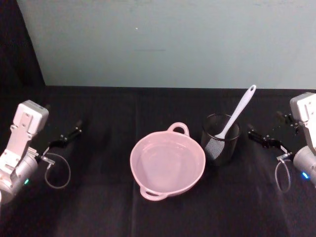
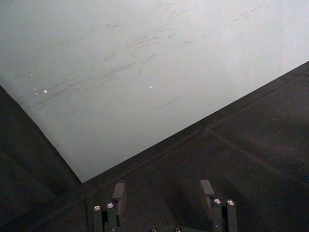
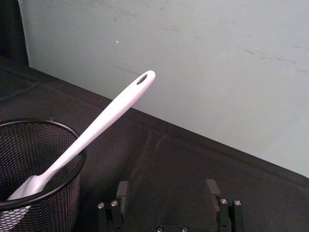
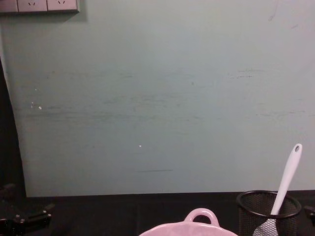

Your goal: Use the one hand to pick up the spoon and stir the clear water in the bowl.

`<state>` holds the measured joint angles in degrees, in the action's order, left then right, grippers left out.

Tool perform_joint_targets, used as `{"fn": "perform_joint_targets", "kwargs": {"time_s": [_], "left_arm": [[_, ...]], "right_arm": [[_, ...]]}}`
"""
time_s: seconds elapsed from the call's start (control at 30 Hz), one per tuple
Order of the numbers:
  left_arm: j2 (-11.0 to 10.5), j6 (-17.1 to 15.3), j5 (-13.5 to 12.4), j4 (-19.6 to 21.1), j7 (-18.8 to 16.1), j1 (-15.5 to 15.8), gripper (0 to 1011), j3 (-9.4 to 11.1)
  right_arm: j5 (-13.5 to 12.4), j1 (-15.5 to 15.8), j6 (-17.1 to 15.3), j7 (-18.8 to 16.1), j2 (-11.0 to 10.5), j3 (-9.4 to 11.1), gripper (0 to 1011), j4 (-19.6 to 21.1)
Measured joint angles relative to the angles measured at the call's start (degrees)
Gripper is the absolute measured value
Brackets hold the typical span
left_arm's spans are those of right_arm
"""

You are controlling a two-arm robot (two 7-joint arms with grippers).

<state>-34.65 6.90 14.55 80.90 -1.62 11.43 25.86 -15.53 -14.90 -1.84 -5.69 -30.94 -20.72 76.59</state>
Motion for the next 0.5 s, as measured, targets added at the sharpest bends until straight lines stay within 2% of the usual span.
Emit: {"fn": "perform_joint_targets", "kwargs": {"time_s": [0.5], "left_arm": [[0.00,0.00,0.00,0.00,0.00,0.00,1005,0.00]], "right_arm": [[-0.04,0.00,0.00,0.00,0.00,0.00,1004,0.00]]}}
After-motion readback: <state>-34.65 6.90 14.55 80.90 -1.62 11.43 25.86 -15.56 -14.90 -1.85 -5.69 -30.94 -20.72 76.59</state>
